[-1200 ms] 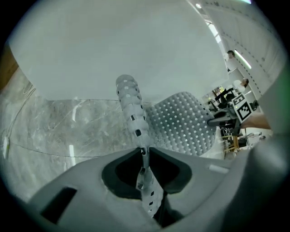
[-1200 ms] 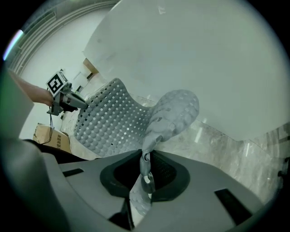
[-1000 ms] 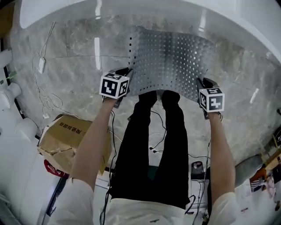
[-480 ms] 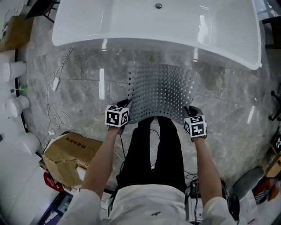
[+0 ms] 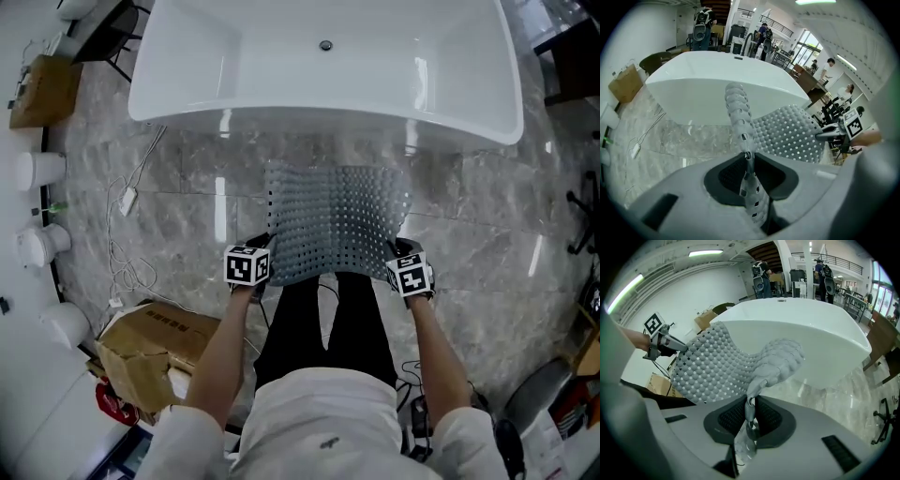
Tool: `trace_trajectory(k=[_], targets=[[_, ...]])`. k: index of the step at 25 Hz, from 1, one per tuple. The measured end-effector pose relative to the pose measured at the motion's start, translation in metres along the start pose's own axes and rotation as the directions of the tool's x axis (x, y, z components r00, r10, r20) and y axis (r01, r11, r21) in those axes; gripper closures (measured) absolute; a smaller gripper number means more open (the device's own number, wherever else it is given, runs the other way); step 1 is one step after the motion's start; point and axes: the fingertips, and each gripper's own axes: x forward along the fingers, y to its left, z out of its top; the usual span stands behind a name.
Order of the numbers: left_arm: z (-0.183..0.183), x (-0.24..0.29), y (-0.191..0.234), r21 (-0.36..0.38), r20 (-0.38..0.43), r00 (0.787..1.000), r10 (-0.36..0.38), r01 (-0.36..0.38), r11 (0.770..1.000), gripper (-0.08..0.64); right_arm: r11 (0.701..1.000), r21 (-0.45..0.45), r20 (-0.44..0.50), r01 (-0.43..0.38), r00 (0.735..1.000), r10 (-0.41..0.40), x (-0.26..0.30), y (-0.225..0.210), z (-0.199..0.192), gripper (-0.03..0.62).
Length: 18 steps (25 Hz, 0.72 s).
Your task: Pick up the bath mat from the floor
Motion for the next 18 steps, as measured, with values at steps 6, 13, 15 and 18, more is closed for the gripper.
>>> trace_trajectory(k=[6,13,15,18], targets=[[0.014,-0.033,-0.006,0.01,0.042,0.999,0.011,-0.012,1.0,0.495,1.0,-0.02,0.02,0.022,1.0,-0.022,-0.037,0.001,0.009,0.543],[0.033,-0.075,-0.006,0.014,0.111,0.993,0.032,-0.034,0.999,0.495,0.997,-0.06,0.057,0.045,0.998,-0.042,-0.088,-0.008,0.025,0.545],[0.039,-0.086,-0.003,0.02,0.137,0.99,0.024,-0.027,0.999,0.495,0.996,-0.069,0.079,0.056,0.996,-0.05,-0.097,-0.006,0.034,0.545],[0.052,-0.103,-0.004,0.027,0.191,0.981,0.029,-0.034,0.999,0.495,0.993,-0.106,0.107,0.06,0.993,-0.049,-0.112,-0.001,0.052,0.545]])
